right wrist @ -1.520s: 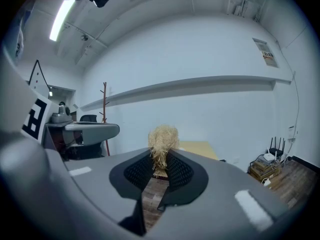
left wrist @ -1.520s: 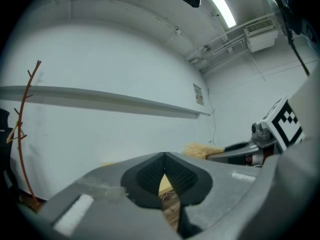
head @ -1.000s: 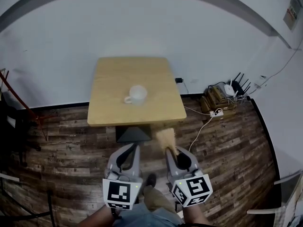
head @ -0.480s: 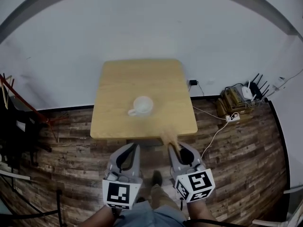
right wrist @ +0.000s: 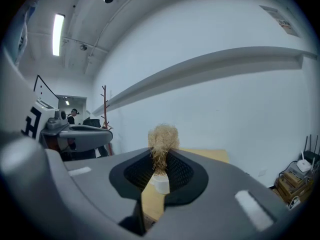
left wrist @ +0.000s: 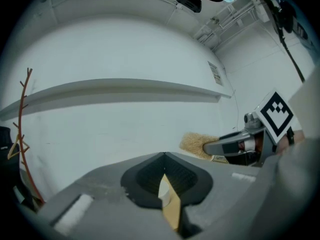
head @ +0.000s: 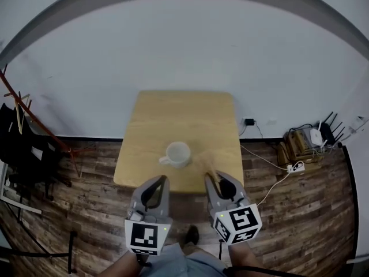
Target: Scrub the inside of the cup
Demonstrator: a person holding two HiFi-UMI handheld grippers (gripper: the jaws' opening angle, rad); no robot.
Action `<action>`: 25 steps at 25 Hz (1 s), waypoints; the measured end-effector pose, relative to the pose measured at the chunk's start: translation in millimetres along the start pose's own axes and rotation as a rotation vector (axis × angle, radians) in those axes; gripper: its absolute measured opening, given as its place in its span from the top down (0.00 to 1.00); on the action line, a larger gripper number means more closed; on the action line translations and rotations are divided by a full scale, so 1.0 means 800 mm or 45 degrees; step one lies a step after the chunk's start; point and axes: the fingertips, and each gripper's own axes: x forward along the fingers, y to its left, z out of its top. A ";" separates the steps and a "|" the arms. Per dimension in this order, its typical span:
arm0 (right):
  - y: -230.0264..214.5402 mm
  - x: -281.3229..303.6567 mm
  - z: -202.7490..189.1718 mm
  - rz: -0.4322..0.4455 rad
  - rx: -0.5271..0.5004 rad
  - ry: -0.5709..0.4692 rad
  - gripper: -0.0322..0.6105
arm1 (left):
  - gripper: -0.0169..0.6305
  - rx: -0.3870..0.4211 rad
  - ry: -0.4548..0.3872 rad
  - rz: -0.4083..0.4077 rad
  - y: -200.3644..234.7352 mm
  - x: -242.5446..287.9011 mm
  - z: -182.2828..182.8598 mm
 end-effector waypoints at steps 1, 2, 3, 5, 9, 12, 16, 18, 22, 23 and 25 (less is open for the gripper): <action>-0.004 0.004 0.003 0.009 -0.001 -0.005 0.86 | 0.94 0.011 -0.002 0.011 0.003 0.004 0.001; -0.008 0.008 0.005 0.016 -0.001 -0.009 0.86 | 0.94 0.015 -0.001 0.022 0.005 0.008 0.001; -0.011 0.012 0.007 0.024 -0.001 -0.012 0.86 | 0.94 0.008 0.003 0.035 0.008 0.011 0.000; -0.015 0.020 0.009 0.043 -0.007 -0.010 0.86 | 0.94 -0.025 0.013 0.064 0.011 0.016 0.000; -0.017 0.037 0.012 0.078 -0.024 -0.001 0.86 | 0.94 -0.019 0.004 0.099 0.022 0.025 0.000; -0.016 0.047 0.014 0.095 -0.039 0.008 0.86 | 0.94 -0.003 0.000 0.112 0.032 0.029 -0.002; -0.016 0.060 0.017 0.103 -0.051 0.018 0.86 | 0.94 -0.012 0.004 0.114 0.043 0.035 -0.009; -0.017 0.067 0.018 0.100 -0.055 0.028 0.86 | 0.94 -0.070 0.023 0.123 0.049 0.039 -0.016; -0.023 0.081 0.019 0.084 -0.070 0.052 0.86 | 0.94 -0.026 0.064 0.095 0.062 0.053 -0.041; -0.024 0.084 0.020 0.081 -0.076 0.058 0.86 | 0.94 -0.012 0.075 0.080 0.065 0.056 -0.048; -0.027 0.093 0.021 0.069 -0.089 0.073 0.86 | 0.94 -0.034 0.092 0.050 0.068 0.065 -0.059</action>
